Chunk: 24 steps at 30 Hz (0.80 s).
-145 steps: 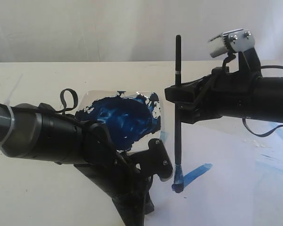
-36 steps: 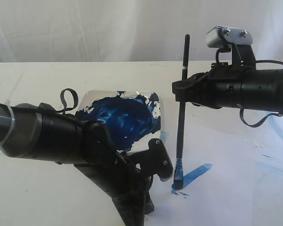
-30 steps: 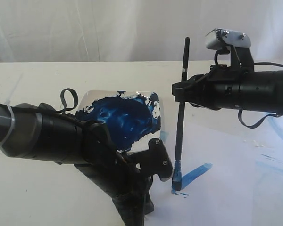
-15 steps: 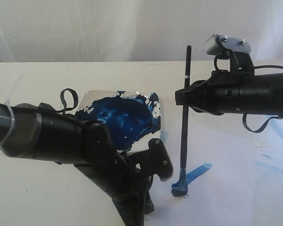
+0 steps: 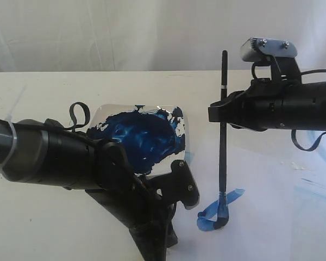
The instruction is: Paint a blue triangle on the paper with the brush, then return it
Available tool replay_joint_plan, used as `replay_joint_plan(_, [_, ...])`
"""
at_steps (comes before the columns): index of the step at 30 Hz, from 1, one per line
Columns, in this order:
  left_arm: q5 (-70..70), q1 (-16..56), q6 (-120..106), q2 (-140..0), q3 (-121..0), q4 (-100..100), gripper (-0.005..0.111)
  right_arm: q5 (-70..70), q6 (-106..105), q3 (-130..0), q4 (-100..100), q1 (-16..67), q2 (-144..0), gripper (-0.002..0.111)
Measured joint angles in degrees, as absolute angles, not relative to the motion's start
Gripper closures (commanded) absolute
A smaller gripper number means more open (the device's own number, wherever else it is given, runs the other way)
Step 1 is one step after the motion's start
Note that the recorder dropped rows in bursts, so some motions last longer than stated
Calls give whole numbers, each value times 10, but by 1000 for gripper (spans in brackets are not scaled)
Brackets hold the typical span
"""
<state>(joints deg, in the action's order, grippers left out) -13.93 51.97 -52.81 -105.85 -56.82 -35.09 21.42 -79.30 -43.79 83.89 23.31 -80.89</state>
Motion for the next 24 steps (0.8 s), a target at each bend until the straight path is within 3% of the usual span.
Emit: replay_joint_plan(24, [-139,520,-528,-1059,-568,-351,107,169,-524,-438,528,233,-770,108])
